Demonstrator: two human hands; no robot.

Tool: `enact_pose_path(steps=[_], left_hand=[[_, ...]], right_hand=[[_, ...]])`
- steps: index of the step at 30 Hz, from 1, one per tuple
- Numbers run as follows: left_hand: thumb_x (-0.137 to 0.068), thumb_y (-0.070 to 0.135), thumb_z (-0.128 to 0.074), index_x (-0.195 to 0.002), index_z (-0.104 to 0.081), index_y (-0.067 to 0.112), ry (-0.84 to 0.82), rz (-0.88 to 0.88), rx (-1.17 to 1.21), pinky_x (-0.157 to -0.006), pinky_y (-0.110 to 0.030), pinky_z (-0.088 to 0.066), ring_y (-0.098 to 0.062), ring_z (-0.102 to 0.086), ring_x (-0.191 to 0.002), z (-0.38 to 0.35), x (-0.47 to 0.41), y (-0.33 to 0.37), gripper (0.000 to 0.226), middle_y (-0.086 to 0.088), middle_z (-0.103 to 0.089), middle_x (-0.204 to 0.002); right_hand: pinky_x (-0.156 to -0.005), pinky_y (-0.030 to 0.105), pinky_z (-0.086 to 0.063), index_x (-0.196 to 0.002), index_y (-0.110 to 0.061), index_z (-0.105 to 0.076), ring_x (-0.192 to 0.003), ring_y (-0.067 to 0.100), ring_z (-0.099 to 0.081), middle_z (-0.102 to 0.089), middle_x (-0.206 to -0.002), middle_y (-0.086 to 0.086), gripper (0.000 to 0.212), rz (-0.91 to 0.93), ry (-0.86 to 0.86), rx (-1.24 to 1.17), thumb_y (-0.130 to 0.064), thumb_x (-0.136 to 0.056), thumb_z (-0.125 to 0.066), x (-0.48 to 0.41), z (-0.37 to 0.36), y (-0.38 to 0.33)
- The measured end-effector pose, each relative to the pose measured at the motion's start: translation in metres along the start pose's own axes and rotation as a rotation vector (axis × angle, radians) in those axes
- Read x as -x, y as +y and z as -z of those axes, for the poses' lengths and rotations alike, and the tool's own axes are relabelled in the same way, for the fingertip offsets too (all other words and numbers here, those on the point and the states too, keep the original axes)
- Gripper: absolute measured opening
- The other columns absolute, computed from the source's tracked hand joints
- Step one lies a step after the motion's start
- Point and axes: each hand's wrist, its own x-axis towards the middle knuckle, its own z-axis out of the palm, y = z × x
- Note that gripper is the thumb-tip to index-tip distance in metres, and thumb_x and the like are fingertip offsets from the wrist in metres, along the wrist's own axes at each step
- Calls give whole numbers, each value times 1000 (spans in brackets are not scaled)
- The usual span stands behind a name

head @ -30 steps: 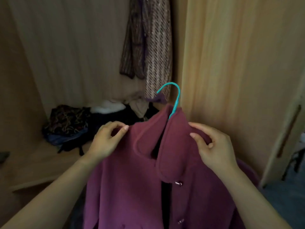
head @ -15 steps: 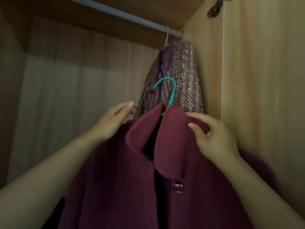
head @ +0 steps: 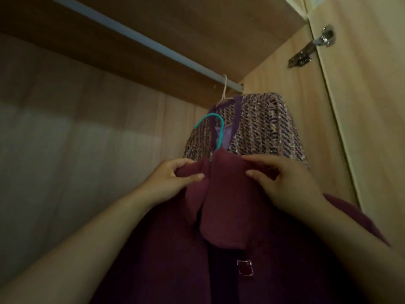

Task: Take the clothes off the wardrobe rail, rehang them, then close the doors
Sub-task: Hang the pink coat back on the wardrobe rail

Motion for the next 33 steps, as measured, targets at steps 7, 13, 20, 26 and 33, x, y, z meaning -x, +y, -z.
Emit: enact_pose_path(steps=[7, 13, 20, 26, 33], left_hand=[[-84, 6, -64, -91, -69, 8, 15, 21, 204, -61, -19, -52, -13, -64, -66, 28, -65, -6, 10, -8, -71, -78], [-83, 15, -66, -93, -68, 10, -7, -2, 208, -61, -21, -52, -13, -64, -69, 31, -119, -4, 11, -6, -70, -79], [-93, 6, -49, -104, -61, 20, 180, -141, 155, -66, -9, -48, 3, -62, -78, 52, -152, 15, 22, 14, -68, -94], [-99, 44, -28, -131, -51, 28, 278, -201, 360, -103, -29, -34, -14, -48, -122, 68, -172, 40, 43, 0, -52, -134], [-97, 45, -35, -145, -28, 33, 194, -323, -457, -107, -19, -13, -5, -22, -139, 43, -180, 29, 51, 10, -27, -152]], right_hand=[[-87, -1, -32, -126, -42, -53, -106, -15, -50, -56, -118, -27, 42, 165, -362, 122, -42, -84, -57, -48, 27, 8], [-67, -2, -35, -110, -44, -64, -80, -20, -54, -57, -79, -38, 31, 99, -168, 134, -33, -81, -68, -82, 15, 19], [-64, -1, -32, -103, -36, -70, -72, -11, -52, -65, -88, -18, 27, 14, -3, 105, -21, -82, -70, -143, 7, 11], [-65, 6, -27, -113, -28, -67, -98, 5, -56, -68, -113, -4, 29, 47, 25, 207, -16, -87, -63, -200, 8, 3], [-51, -4, -28, -119, -18, -64, -92, 9, -53, -66, -115, 5, 30, -29, 5, 271, -10, -91, -57, -254, 5, 7]])
